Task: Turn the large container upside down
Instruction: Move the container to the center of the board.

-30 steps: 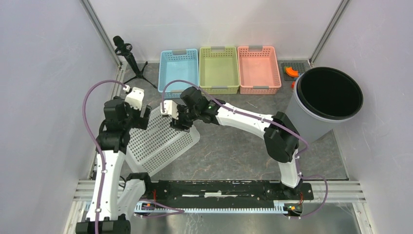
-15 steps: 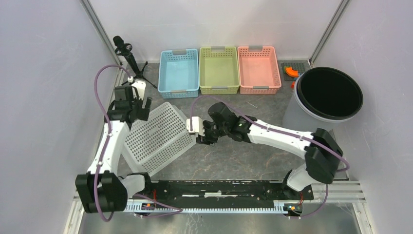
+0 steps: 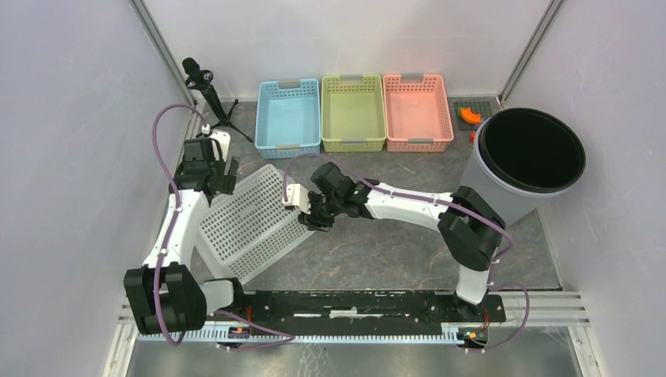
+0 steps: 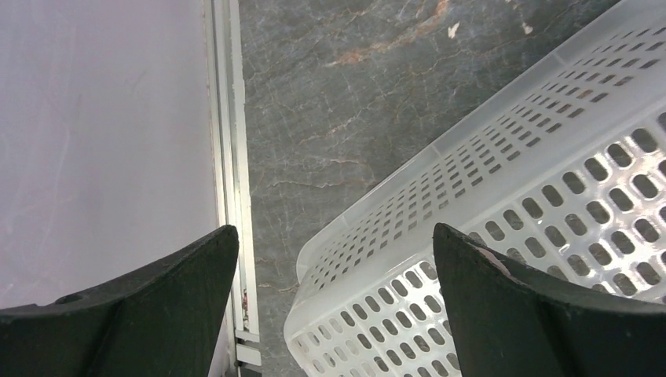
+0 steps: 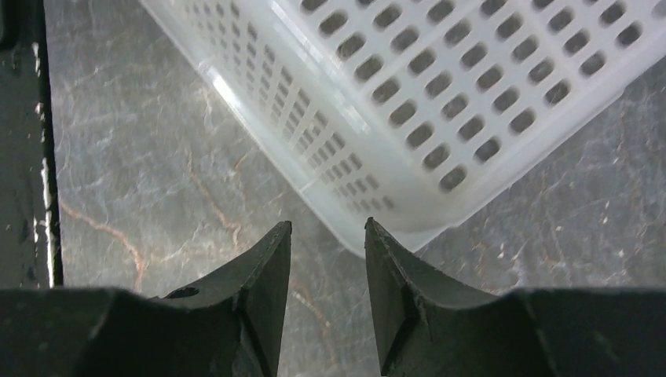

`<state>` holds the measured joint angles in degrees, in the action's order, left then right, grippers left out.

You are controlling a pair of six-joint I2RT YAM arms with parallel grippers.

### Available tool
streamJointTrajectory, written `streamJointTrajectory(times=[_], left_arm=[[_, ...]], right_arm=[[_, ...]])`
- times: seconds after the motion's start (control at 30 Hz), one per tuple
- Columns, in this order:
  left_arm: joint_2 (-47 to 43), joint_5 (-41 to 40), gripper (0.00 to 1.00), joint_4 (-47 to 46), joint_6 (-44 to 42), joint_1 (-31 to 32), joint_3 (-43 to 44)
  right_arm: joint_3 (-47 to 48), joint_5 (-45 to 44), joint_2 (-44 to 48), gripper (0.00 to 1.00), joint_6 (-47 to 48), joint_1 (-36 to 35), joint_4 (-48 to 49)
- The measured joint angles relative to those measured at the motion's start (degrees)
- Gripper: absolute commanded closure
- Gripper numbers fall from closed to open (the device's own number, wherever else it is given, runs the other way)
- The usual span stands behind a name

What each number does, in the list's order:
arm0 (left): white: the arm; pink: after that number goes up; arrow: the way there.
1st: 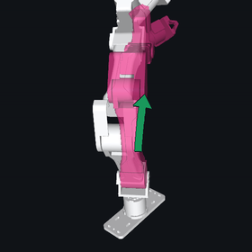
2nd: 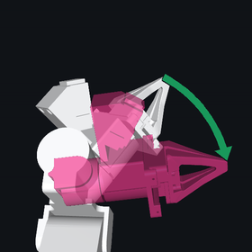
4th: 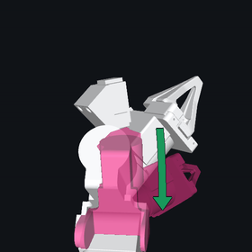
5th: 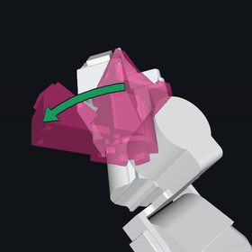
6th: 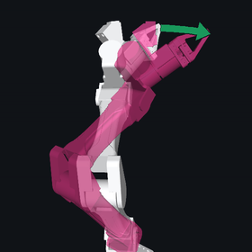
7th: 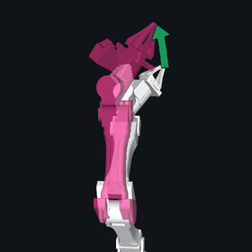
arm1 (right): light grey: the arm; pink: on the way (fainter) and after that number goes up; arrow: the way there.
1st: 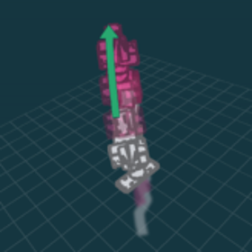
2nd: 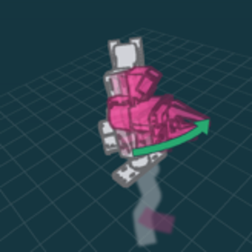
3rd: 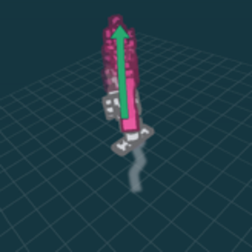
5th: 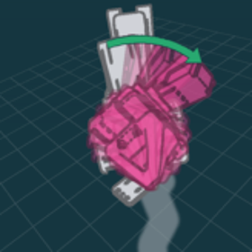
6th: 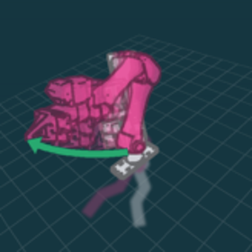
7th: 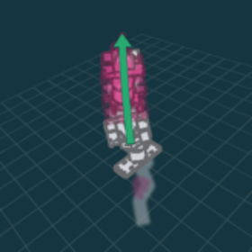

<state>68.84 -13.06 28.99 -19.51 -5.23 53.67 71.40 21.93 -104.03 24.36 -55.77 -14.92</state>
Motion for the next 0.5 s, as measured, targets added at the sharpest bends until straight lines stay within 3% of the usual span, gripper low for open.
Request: streamJointTrajectory(times=[0.5], left_arm=[[-2.23, -1.99, 0.05, -0.17, -1.16, -3.93, -5.11]], right_arm=[[22.60, 0.04, -14.91, 0.55, -1.84, 0.00, -4.09]])
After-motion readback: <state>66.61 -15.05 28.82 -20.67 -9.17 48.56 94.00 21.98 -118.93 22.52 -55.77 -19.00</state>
